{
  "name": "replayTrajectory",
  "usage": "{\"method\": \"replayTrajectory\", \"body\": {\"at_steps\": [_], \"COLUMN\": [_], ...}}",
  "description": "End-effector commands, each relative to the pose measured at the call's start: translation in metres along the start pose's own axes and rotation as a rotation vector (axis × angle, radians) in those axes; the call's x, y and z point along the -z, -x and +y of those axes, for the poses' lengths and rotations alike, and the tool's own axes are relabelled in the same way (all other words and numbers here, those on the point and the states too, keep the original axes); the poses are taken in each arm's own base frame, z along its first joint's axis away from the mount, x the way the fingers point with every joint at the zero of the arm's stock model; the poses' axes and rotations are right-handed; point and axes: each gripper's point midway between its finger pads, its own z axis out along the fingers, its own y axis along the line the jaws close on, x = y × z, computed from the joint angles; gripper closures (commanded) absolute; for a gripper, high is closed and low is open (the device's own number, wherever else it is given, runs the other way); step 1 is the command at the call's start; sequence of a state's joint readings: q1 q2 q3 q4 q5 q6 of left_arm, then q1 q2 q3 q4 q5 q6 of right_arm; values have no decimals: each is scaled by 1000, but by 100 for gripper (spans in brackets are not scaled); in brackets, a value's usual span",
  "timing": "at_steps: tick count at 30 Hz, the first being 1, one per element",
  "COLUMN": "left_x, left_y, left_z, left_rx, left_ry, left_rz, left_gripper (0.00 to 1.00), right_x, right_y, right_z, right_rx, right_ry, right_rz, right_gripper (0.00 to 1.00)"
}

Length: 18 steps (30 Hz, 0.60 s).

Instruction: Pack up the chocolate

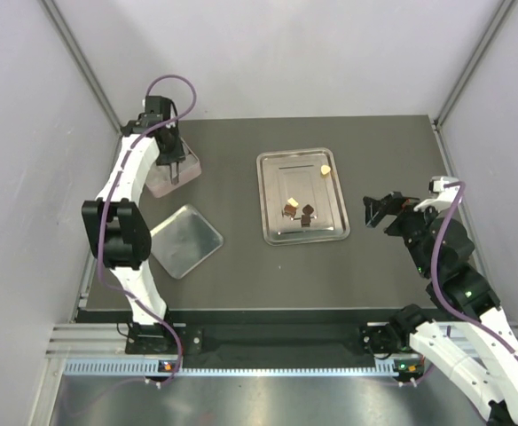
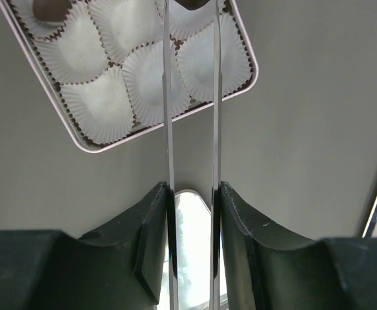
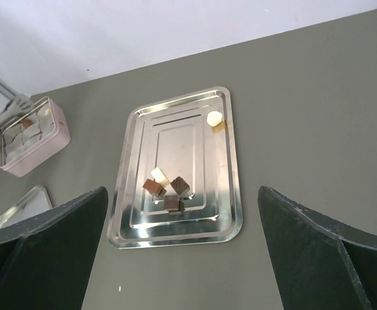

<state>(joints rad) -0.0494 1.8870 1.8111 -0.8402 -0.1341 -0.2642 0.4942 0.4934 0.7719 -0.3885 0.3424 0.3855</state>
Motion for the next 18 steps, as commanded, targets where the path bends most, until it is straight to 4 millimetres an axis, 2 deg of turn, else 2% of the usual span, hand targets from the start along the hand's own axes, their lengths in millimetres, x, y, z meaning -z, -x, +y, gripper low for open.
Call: {"method": "replayTrajectory", "body": {"at_steps": [1,11,18], "left_x": [-10,-36,-45], "left_y": [7,-8,-5], "left_z": [1,2,3], "left_rx": [27,16,-2], "left_ry": [-11,5,9], "left_rz": [-21,33,27], "left_gripper": [60,60,59], "right_x": [-1,-2,-1], "right_y": [16,16,18], "right_z": [4,4,2], "right_rx": [-7,0,4], "right_ry": [15,9,3], "right_rz": [-62,-61,-68], "right_gripper": [0,0,0]}}
